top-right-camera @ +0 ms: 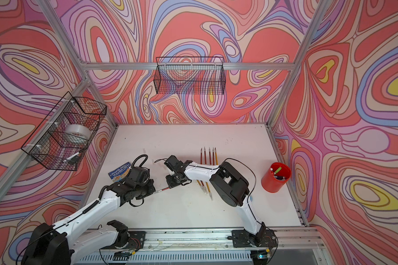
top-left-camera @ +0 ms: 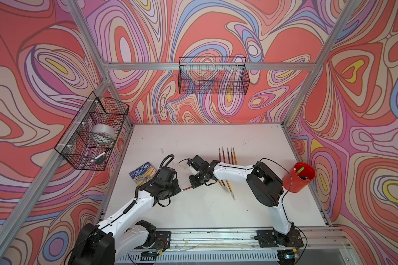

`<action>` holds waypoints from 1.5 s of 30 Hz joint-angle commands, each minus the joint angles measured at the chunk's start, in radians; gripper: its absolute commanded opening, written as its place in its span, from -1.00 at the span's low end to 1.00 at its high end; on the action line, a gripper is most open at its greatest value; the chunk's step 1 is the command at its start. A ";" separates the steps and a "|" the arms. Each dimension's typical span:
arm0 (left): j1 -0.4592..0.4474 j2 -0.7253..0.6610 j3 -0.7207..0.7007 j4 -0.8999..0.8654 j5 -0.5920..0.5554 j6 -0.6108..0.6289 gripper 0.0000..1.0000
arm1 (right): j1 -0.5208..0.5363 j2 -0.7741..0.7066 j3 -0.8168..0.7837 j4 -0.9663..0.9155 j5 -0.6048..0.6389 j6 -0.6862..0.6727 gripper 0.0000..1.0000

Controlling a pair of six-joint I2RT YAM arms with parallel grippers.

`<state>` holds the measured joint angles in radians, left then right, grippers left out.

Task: Remove protective caps from carving knives
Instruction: Adjust the carving knife at the center of the board.

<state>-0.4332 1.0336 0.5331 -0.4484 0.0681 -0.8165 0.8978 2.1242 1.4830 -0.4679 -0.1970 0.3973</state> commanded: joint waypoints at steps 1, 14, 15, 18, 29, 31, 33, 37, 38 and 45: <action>-0.003 -0.012 -0.062 -0.044 -0.002 -0.025 -1.00 | -0.002 0.030 0.011 -0.048 0.033 -0.014 -1.00; -0.003 0.145 -0.067 0.088 0.019 -0.024 -1.00 | -0.003 0.010 -0.019 -0.044 0.030 0.000 -1.00; -0.003 0.151 -0.064 0.091 0.016 -0.023 -1.00 | -0.003 0.005 -0.026 -0.043 0.028 0.001 -1.00; -0.003 0.173 -0.050 0.098 -0.005 -0.015 -1.00 | -0.002 -0.015 -0.049 -0.047 0.028 0.003 -1.00; -0.003 0.306 0.018 0.164 0.001 -0.006 -1.00 | -0.002 -0.096 -0.156 -0.020 0.015 0.032 -1.00; -0.003 0.322 0.029 0.170 0.001 -0.004 -1.00 | -0.001 -0.111 -0.178 -0.011 0.010 0.039 -1.00; -0.002 0.335 0.038 0.173 0.002 -0.001 -1.00 | -0.001 -0.122 -0.198 -0.001 0.001 0.046 -1.00; -0.003 0.348 0.051 0.172 0.000 0.003 -1.00 | 0.004 -0.135 -0.221 0.008 -0.011 0.053 -1.00; -0.003 0.350 0.055 0.171 0.000 0.005 -1.00 | 0.006 -0.137 -0.223 0.010 -0.013 0.054 -1.00; -0.003 0.325 0.057 0.146 0.003 0.007 -1.00 | 0.009 -0.135 -0.181 -0.019 0.016 0.020 -0.93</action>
<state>-0.4332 1.3655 0.5774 -0.2607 0.0856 -0.8154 0.8989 1.9953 1.2911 -0.4358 -0.2062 0.4355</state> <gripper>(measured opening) 0.047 0.044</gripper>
